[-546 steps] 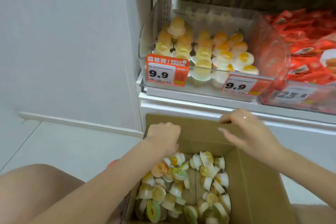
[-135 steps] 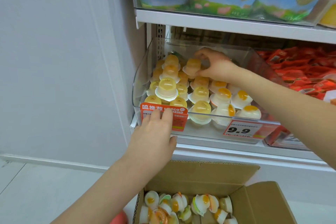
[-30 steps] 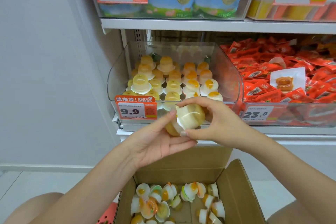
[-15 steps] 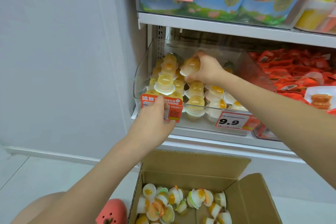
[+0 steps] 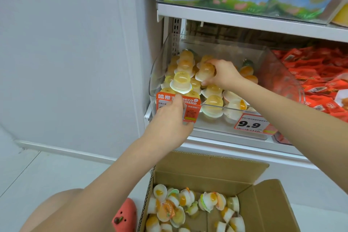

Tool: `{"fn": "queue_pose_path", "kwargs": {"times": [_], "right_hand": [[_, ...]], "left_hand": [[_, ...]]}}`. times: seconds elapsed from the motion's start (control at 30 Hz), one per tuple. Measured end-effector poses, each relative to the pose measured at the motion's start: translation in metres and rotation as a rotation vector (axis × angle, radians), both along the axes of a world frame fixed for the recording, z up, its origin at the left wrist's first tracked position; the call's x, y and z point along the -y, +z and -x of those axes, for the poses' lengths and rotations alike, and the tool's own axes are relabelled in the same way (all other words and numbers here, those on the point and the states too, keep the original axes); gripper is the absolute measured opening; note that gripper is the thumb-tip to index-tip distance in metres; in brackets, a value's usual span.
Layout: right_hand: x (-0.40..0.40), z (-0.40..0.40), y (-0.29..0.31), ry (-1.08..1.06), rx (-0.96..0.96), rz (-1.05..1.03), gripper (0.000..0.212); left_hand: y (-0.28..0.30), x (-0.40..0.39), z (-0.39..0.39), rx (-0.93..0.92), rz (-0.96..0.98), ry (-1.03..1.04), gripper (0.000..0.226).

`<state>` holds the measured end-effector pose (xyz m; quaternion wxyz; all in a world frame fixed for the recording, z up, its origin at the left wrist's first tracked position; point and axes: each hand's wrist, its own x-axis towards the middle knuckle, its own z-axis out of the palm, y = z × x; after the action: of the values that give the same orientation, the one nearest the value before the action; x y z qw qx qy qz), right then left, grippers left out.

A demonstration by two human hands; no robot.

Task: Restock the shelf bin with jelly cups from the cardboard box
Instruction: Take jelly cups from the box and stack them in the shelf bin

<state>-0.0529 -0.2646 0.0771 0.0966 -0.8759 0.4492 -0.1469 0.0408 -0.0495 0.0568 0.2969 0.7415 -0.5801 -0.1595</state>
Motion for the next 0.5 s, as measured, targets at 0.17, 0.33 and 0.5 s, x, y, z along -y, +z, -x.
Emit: {"fn": "queue_pose_path", "kwargs": {"times": [0.17, 0.33, 0.5], "right_hand": [[-0.009, 0.008, 0.005, -0.016, 0.037, -0.028, 0.086], [-0.072, 0.059, 0.006, 0.027, 0.442, 0.211, 0.036], [-0.147, 0.124, -0.05, 0.125, 0.604, 0.394, 0.016]], "left_hand": [[-0.003, -0.001, -0.002, 0.032, 0.003, -0.021, 0.03], [-0.013, -0.008, 0.001, 0.101, -0.025, -0.058, 0.021], [-0.045, -0.019, 0.025, 0.291, -0.164, -0.144, 0.015]]}}
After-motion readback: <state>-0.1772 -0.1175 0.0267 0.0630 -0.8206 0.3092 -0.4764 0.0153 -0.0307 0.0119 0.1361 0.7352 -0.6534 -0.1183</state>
